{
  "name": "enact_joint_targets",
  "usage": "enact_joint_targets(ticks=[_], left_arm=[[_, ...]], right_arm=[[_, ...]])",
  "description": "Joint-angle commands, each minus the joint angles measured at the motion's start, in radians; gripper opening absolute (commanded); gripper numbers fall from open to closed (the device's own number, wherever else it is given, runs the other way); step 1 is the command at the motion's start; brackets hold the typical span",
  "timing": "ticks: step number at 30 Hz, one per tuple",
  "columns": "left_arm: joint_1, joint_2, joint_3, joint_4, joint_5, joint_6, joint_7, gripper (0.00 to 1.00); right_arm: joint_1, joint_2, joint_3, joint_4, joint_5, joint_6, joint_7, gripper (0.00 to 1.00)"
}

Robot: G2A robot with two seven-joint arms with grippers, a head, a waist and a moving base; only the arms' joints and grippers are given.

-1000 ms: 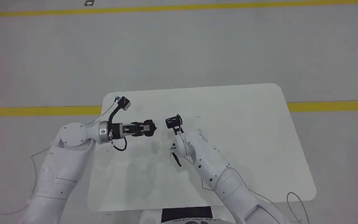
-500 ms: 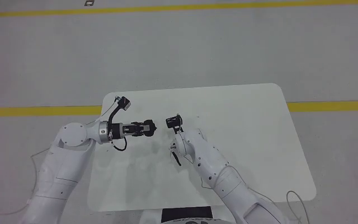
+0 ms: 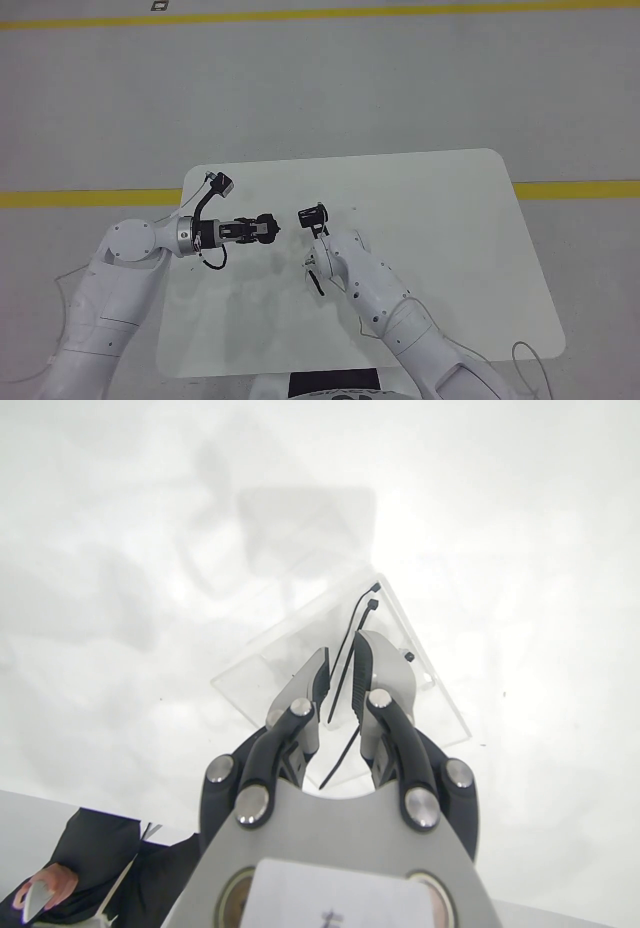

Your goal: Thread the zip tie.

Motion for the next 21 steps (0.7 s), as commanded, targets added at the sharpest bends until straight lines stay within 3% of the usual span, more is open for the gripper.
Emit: enact_joint_targets(ticks=[1, 21], left_arm=[[0.0, 0.0, 0.0, 0.0, 0.0, 0.0, 0.0, 0.0], [0.0, 0.0, 0.0, 0.0, 0.0, 0.0, 0.0, 0.0]], right_arm=[[-0.002, -0.001, 0.003, -0.001, -0.007, 0.0, 0.0, 0.12], [0.004, -0.025, 0.007, 0.031, -0.048, 0.0, 0.009, 0.13]])
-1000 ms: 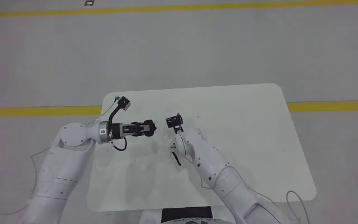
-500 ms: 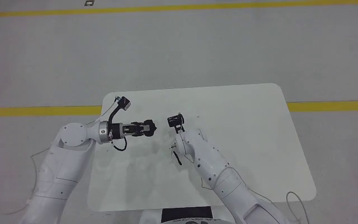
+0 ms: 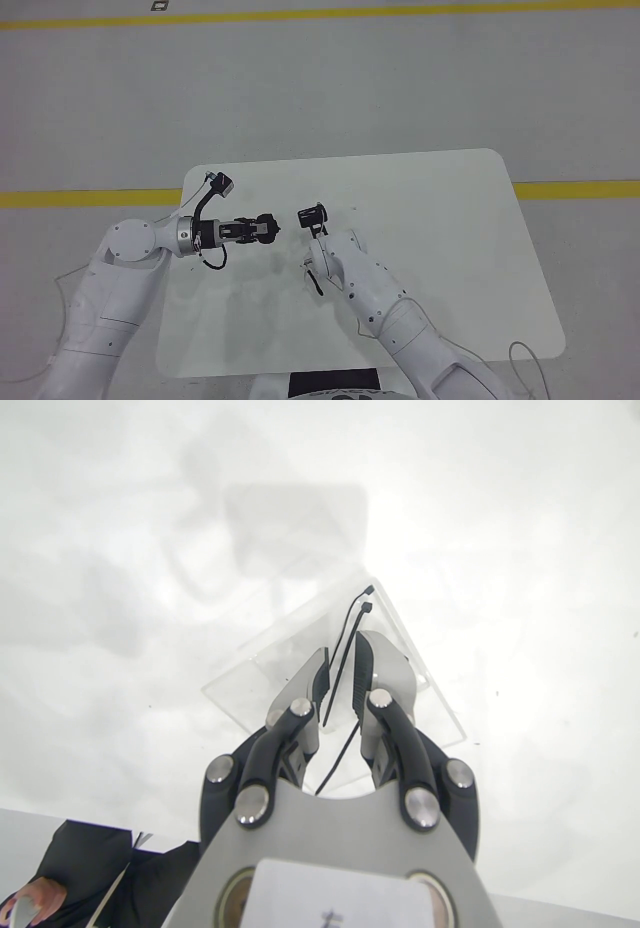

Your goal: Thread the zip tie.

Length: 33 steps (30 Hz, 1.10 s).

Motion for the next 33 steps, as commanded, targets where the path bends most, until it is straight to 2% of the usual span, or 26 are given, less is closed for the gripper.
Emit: enact_joint_targets(ticks=[1, 21, 33], left_arm=[[0.0, 0.0, 0.0, 0.0, 0.0, 0.0, 0.0, 0.0], [0.0, 0.0, 0.0, 0.0, 0.0, 0.0, 0.0, 0.0], [0.0, 0.0, 0.0, 0.0, 0.0, 0.0, 0.0, 0.0]], right_arm=[[0.001, -0.001, 0.0, 0.004, -0.003, 0.0, -0.001, 0.13], [-0.018, -0.012, 0.024, -0.02, -0.04, 0.0, 0.01, 0.12], [-0.011, -0.016, 0.025, 0.005, -0.038, 0.0, 0.007, 0.11]])
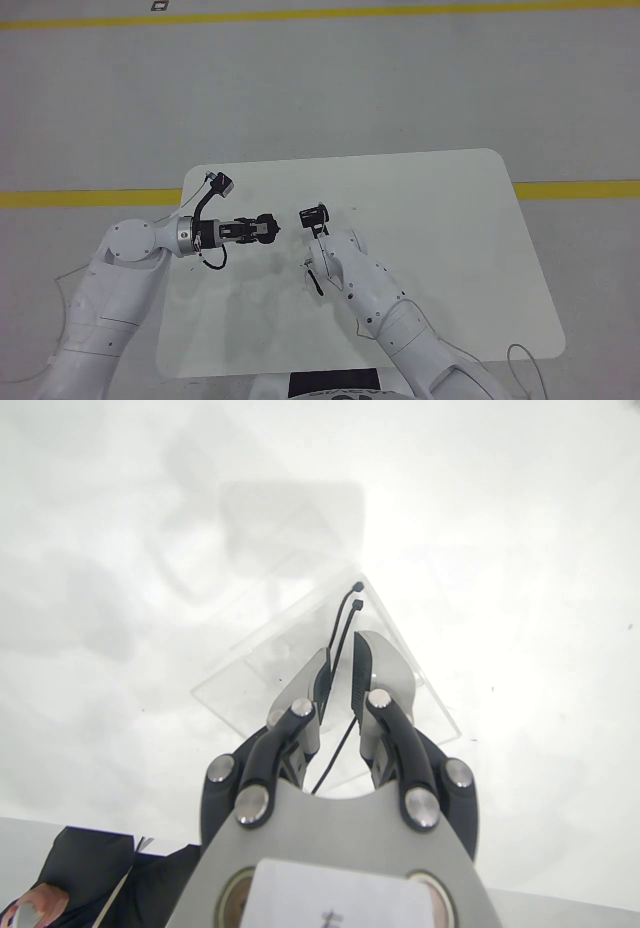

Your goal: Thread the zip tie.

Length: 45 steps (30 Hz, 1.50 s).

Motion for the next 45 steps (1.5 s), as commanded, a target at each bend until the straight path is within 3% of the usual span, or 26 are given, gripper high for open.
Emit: enact_joint_targets(ticks=[1, 16, 18, 19, 24, 38, 45], left_arm=[[0.0, 0.0, 0.0, 0.0, 0.0, 0.0, 0.0, 0.0], [0.0, 0.0, 0.0, 0.0, 0.0, 0.0, 0.0, 0.0], [0.0, 0.0, 0.0, 0.0, 0.0, 0.0, 0.0, 0.0], [0.0, 0.0, 0.0, 0.0, 0.0, 0.0, 0.0, 0.0], [0.0, 0.0, 0.0, 0.0, 0.0, 0.0, 0.0, 0.0], [0.0, 0.0, 0.0, 0.0, 0.0, 0.0, 0.0, 0.0], [0.0, 0.0, 0.0, 0.0, 0.0, 0.0, 0.0, 0.0]], right_arm=[[0.002, -0.001, 0.0, 0.004, 0.0, 0.0, 0.0, 0.1], [0.008, -0.009, 0.002, 0.025, -0.005, 0.0, -0.001, 0.11], [0.008, -0.009, 0.003, 0.025, -0.008, 0.0, 0.0, 0.07], [0.009, -0.01, 0.003, 0.026, -0.008, 0.0, 0.0, 0.0], [0.012, -0.011, 0.007, 0.029, -0.008, 0.0, 0.001, 0.0], [-0.06, 0.009, 0.047, -0.136, -0.008, -0.039, 0.026, 0.0], [-0.053, 0.014, 0.027, -0.105, -0.008, -0.034, 0.025, 0.0]])
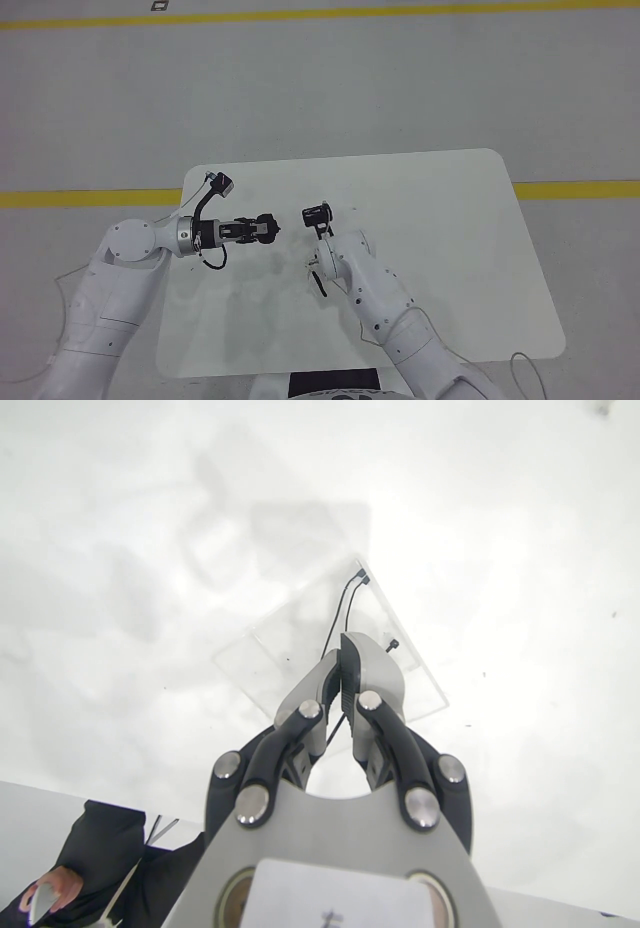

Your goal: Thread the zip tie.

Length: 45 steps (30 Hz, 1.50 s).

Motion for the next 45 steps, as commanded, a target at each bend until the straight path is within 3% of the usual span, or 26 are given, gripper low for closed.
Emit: enact_joint_targets(ticks=[1, 20, 34, 45], left_arm=[[0.0, 0.0, 0.0, 0.0, 0.0, 0.0, 0.0, 0.0], [0.0, 0.0, 0.0, 0.0, 0.0, 0.0, 0.0, 0.0], [0.0, 0.0, 0.0, 0.0, 0.0, 0.0, 0.0, 0.0], [0.0, 0.0, 0.0, 0.0, 0.0, 0.0, 0.0, 0.0]], right_arm=[[0.005, -0.001, -0.006, 0.012, 0.0, 0.003, -0.001, 0.01], [0.033, -0.01, -0.025, 0.065, 0.005, 0.016, -0.01, 0.0], [0.035, -0.012, -0.024, 0.072, 0.004, 0.017, -0.014, 0.15], [0.045, -0.013, -0.029, 0.092, 0.0, 0.024, -0.02, 0.13]])
